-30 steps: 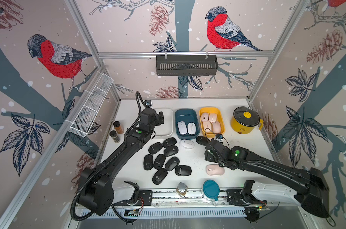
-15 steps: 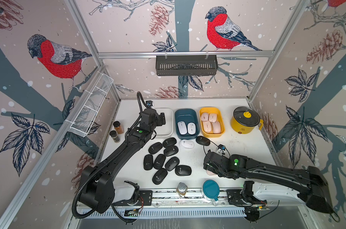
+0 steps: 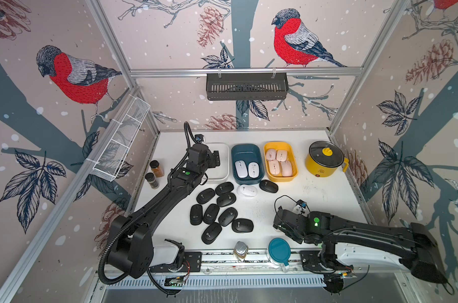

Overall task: Place the mice by color into the storage box
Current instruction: Pick up the mouse from the center of the board.

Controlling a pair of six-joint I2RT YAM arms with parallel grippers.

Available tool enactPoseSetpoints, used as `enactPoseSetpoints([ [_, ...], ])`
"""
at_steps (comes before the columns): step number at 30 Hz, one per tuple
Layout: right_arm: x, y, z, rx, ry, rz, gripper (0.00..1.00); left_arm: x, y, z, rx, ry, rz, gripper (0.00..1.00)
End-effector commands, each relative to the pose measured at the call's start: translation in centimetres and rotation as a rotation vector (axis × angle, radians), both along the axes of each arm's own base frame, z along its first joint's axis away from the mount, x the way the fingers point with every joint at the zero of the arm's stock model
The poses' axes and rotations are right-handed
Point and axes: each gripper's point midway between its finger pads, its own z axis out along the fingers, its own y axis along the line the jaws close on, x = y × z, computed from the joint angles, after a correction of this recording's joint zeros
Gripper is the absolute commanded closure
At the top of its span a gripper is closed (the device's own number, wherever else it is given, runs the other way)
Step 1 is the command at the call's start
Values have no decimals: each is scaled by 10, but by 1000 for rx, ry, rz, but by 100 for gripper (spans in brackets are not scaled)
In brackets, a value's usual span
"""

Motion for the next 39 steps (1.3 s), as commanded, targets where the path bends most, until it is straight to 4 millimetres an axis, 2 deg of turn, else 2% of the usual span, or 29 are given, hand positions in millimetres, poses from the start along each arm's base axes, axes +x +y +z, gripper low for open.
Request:
enactPoseSetpoints([
  [1,8,-13,-2,-28,-22,-52,17,3,-1,4,-12,-12,0,10],
  [5,12,-22,-8,-24,-4,-81,16,4,-2,2,-7,-8,0,10],
  [11,16,-25,-15,11,17,-103,15,5,-2,-1,-4,1,0,10],
  [18,24,-14,-17,23,16,-79,15,6,-3,-3,-5,8,-2,10],
  [31,38,-12,-28,27,52,-58,14,5,-1,-5,2,11,8,10],
  [39,60,0,-26,-5,53,4,14,5,3,-4,14,9,24,10],
])
